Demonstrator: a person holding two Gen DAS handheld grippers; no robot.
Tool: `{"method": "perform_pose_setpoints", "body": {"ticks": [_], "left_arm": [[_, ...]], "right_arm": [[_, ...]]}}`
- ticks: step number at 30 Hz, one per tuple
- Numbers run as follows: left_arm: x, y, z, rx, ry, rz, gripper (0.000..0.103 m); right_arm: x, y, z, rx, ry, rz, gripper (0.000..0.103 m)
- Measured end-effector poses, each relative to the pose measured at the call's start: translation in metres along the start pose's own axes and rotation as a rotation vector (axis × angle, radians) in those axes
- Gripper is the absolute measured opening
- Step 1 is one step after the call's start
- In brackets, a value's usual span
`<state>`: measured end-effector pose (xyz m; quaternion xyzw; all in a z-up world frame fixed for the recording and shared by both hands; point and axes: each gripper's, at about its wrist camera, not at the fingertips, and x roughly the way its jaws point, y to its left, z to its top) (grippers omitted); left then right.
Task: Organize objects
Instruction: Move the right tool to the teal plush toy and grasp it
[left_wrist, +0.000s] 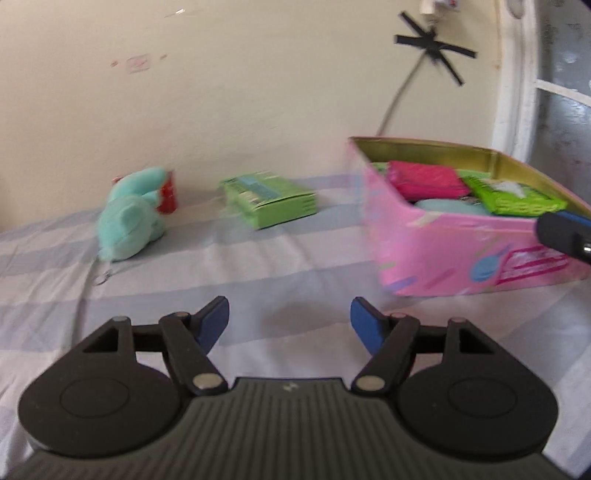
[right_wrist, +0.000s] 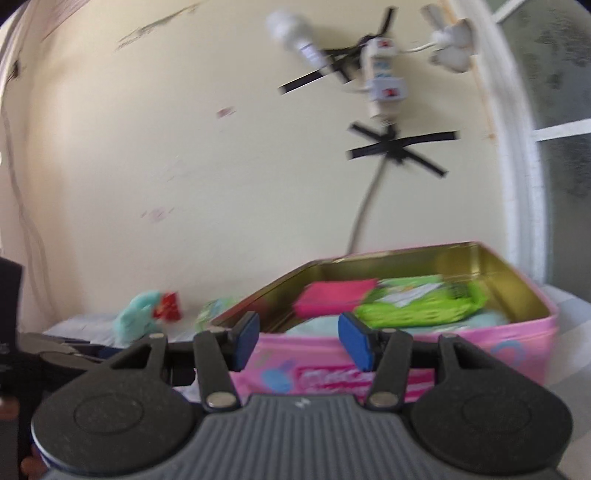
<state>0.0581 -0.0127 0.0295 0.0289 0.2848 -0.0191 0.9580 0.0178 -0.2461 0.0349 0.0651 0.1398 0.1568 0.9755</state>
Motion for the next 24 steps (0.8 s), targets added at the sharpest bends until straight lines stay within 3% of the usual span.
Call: {"method": "perform_pose_setpoints", "body": {"ticks": [3,5,9,11,15,17,19,24], "left_arm": [[0.017,0.050,0.000,-0.085,0.067,0.115,0.076],[0.020,0.087,0.001,-0.191,0.063,0.174,0.075],[0.013,0.134,-0.001,-0.344,-0.017,0.319,0.075],[0.009,0.150,-0.001,-0.435,-0.024,0.337,0.075],[0.010,0.164,-0.002,-0.513,-0.008,0.328,0.075],[0.009,0.168,-0.002,-0.544,-0.015,0.337,0.075],[0.008,0.172,-0.003,-0.571,-0.025,0.352,0.075],[0.005,0.184,-0.006,-0.661,-0.039,0.333,0.075]], "right_arm": [[0.018,0.032,-0.001,-0.040,0.077,0.088,0.051],[0.035,0.055,-0.001,-0.057,0.135,0.142,0.051],[0.077,0.097,0.005,-0.069,0.227,0.241,0.052],[0.106,0.115,0.010,-0.038,0.270,0.262,0.053],[0.167,0.144,0.019,0.074,0.328,0.316,0.060],[0.194,0.157,0.022,0.133,0.342,0.323,0.082],[0.222,0.171,0.023,0.176,0.351,0.316,0.090],[0.279,0.207,0.019,0.110,0.403,0.259,0.090]]}}
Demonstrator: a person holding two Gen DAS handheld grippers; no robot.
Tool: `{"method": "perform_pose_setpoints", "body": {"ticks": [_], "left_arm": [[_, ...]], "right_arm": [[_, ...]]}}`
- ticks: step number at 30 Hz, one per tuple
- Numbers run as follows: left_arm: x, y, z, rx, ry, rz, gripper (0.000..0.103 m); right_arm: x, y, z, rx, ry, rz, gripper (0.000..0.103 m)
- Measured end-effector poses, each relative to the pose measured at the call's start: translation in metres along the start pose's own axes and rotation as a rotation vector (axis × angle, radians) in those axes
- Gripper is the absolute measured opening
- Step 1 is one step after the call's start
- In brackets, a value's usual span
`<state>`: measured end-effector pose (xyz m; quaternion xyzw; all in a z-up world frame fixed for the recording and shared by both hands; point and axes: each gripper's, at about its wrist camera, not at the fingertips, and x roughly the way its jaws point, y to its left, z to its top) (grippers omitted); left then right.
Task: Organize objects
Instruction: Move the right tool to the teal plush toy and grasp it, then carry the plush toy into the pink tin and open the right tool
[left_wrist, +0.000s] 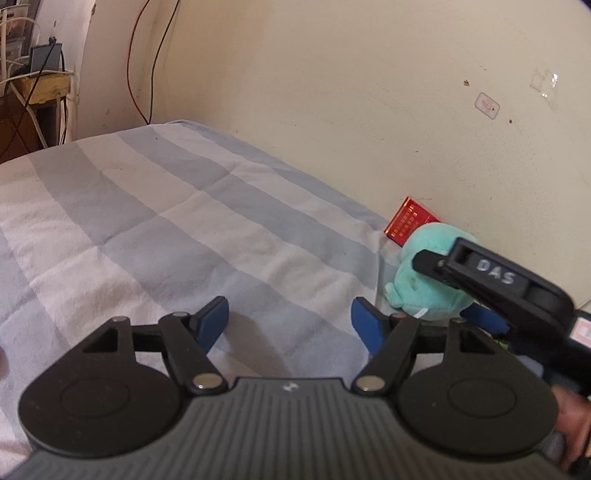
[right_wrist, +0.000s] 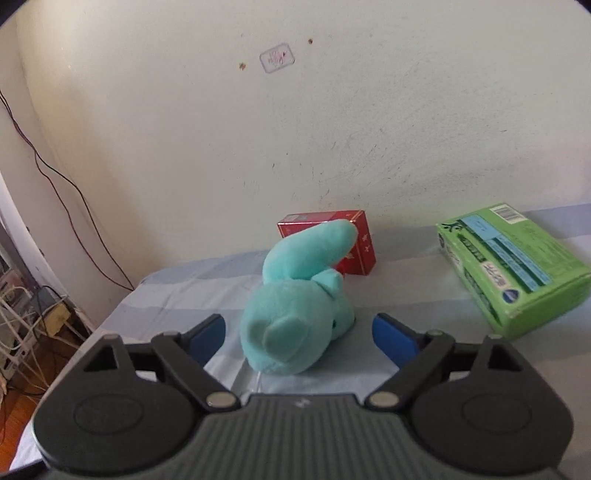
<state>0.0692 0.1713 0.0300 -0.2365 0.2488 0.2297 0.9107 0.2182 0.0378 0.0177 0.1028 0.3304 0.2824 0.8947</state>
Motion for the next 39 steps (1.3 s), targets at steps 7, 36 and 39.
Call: {"method": "perform_pose_setpoints", "body": {"ticks": [7,36,39], "left_arm": [[0.000,0.004,0.003,-0.030,0.003,-0.009,0.075],[-0.035,-0.097,-0.034,0.423,0.121,-0.631,0.098],[-0.026,-0.126,-0.038,0.524,0.135,-0.656,0.099]], "right_arm": [[0.012,0.026,-0.003,-0.222,0.026,-0.132,0.062],[-0.274,-0.054,-0.105,-0.404,-0.039,-0.201,0.085],[-0.263,-0.074,-0.095,-0.257,-0.016,-0.163,0.079]]}}
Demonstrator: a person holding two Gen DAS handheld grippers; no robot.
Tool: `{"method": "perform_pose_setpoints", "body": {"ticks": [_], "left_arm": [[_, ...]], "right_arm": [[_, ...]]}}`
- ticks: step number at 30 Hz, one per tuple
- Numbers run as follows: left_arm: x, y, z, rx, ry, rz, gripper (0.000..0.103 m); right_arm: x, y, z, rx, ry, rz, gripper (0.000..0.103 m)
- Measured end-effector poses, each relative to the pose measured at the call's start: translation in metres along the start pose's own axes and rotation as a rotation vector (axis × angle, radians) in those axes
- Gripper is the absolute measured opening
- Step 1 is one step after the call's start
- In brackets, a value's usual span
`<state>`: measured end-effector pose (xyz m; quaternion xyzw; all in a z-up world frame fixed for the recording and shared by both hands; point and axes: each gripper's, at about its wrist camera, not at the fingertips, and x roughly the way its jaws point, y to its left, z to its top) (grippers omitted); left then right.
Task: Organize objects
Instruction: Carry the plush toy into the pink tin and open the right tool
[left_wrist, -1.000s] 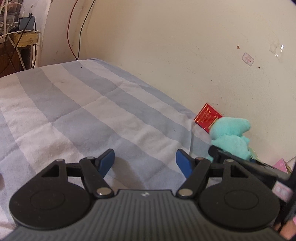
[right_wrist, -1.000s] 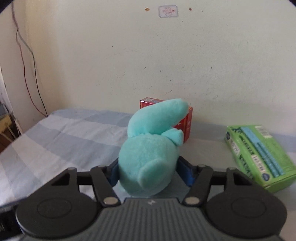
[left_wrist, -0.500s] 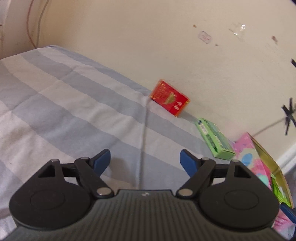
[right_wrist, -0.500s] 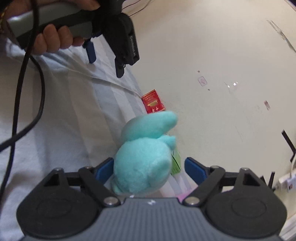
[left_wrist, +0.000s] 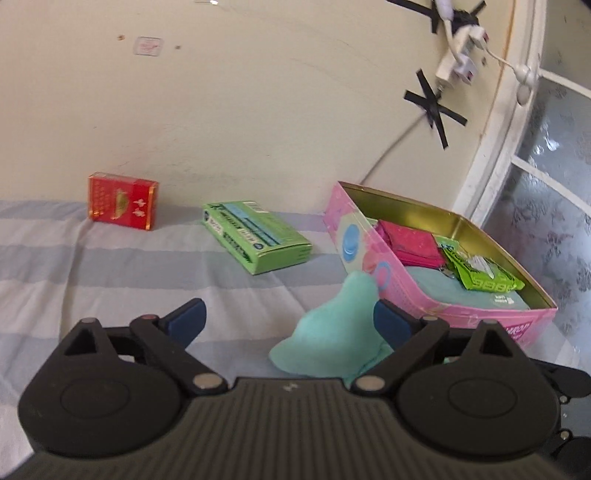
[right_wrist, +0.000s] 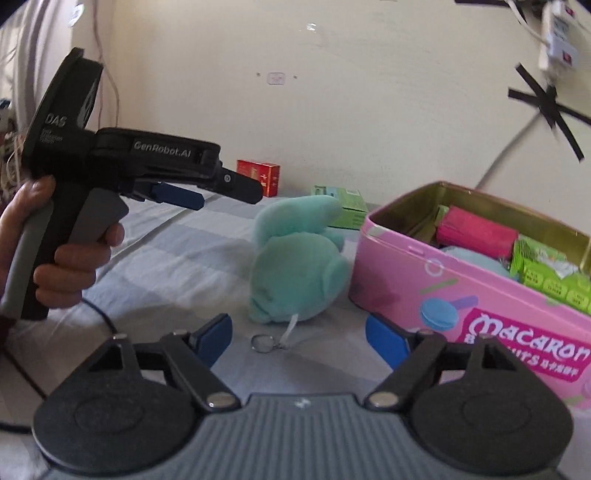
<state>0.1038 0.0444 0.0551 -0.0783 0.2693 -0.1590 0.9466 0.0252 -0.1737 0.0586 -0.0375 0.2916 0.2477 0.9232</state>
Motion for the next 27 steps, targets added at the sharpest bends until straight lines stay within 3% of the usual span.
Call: {"method": "perform_pose_setpoints", "body": {"ticks": [4,6,7,8,11,13,16,19,22,27], "left_arm": [[0.024,-0.007,-0.005,0.081,0.054,-0.032,0.099],[0.029,-0.006,-0.013,0.061,0.066,-0.051,0.095],[0.029,-0.004,-0.016,0.026,0.071,-0.077,0.079],[0.026,-0.003,-0.016,-0.004,0.073,-0.112,0.068],[0.006,-0.017,-0.010,-0.004,0.018,-0.085,0.066],[-0.012,-0.032,0.000,0.013,-0.054,-0.097,0.066],[-0.024,-0.066,0.025,0.091,-0.167,-0.142,0.067],[-0.008,-0.100,0.045,0.168,-0.201,-0.188,0.069],[0.033,-0.123,0.056,0.200,-0.167,-0.190,0.075],[0.090,-0.131,0.065,0.156,-0.082,-0.116,0.083]], "right_arm": [[0.017,-0.012,0.004,0.113,0.015,0.052,0.073],[0.029,-0.013,0.006,0.131,0.028,0.071,0.066],[0.035,-0.012,0.006,0.140,0.037,0.089,0.056],[0.039,-0.011,0.006,0.153,0.034,0.098,0.053],[0.034,-0.006,0.005,0.144,-0.016,0.113,0.046],[0.016,-0.001,0.006,0.109,-0.102,0.097,0.046],[-0.017,0.001,0.009,0.060,-0.287,-0.001,0.046],[-0.032,-0.003,0.012,0.052,-0.412,-0.181,0.047],[-0.024,-0.013,0.015,0.055,-0.410,-0.347,0.047],[0.011,-0.052,0.024,0.132,-0.330,-0.403,0.054]]}}
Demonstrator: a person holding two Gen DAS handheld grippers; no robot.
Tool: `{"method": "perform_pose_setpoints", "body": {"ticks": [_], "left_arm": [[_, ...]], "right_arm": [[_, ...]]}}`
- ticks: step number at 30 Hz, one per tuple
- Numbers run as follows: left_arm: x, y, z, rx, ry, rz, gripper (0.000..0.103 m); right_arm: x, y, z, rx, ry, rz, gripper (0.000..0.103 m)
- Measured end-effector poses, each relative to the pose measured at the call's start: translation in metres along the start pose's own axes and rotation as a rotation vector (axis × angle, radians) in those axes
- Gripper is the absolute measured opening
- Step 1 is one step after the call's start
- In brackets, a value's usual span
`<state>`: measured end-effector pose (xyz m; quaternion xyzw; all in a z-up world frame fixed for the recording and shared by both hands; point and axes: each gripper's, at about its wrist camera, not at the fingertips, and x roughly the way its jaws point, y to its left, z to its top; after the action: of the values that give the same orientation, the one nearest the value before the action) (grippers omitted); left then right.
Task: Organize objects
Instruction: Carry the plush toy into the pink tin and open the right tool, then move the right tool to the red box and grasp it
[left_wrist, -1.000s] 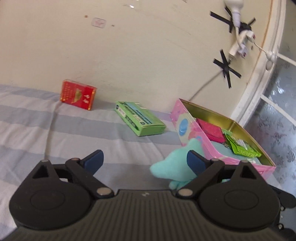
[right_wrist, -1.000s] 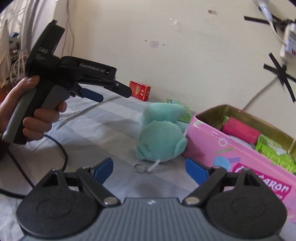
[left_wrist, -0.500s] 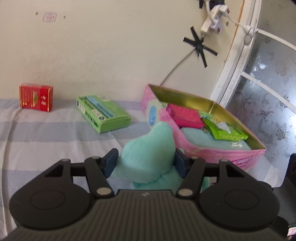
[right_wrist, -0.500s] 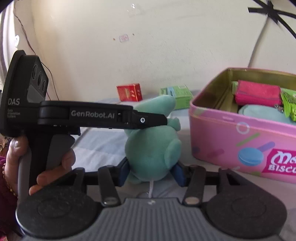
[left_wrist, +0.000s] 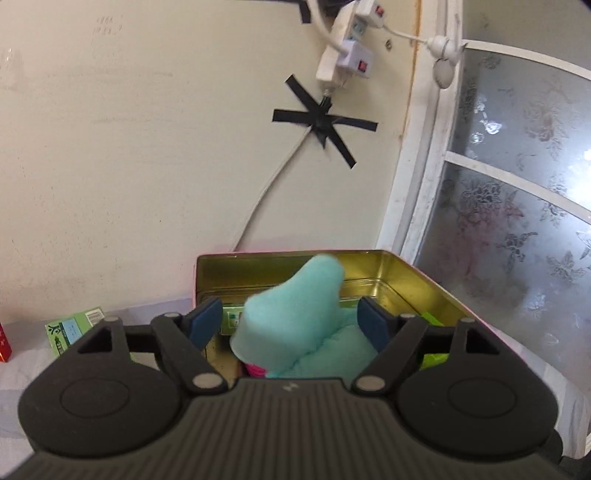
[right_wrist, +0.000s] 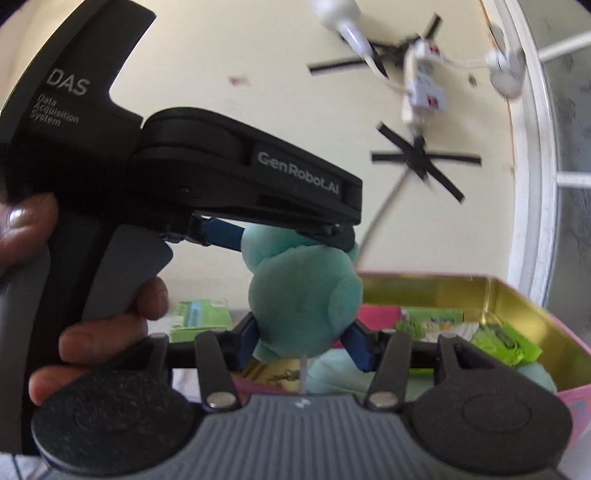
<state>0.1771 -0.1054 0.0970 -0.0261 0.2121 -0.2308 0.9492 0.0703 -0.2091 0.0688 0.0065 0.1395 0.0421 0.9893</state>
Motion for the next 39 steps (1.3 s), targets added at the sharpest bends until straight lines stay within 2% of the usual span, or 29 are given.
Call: {"method": "perform_pose_setpoints", "body": {"ticks": [2,5,10,17,23,30,35,39], "left_arm": [[0.009,0.003,0.000,-0.018,0.013,0.007,0.084],[0.013,0.006,-0.004,-0.040,0.007,0.034,0.085],[0.004,0.012,-0.009,-0.104,0.011,0.074,0.085],[-0.038,0.024,-0.025,-0.192,-0.004,0.167,0.085],[-0.075,0.022,-0.049,-0.180,-0.006,0.235,0.085],[-0.096,0.042,-0.083,-0.199,0.085,0.302,0.085],[-0.113,0.060,-0.097,-0.194,0.109,0.368,0.085],[-0.125,0.077,-0.104,-0.163,0.118,0.432,0.085]], "right_arm": [[0.011,-0.014,-0.001,0.034,0.021,-0.002,0.067],[0.010,-0.031,0.000,0.118,0.023,0.037,0.071],[-0.004,-0.041,0.002,0.164,-0.042,0.022,0.073],[-0.008,-0.063,0.008,0.266,-0.105,-0.058,0.073],[-0.011,-0.065,0.003,0.263,-0.138,-0.131,0.072],[-0.009,-0.063,-0.001,0.251,-0.111,-0.162,0.072],[-0.026,-0.059,-0.007,0.248,-0.119,-0.184,0.072],[-0.046,-0.046,-0.007,0.217,-0.160,-0.176,0.072]]}}
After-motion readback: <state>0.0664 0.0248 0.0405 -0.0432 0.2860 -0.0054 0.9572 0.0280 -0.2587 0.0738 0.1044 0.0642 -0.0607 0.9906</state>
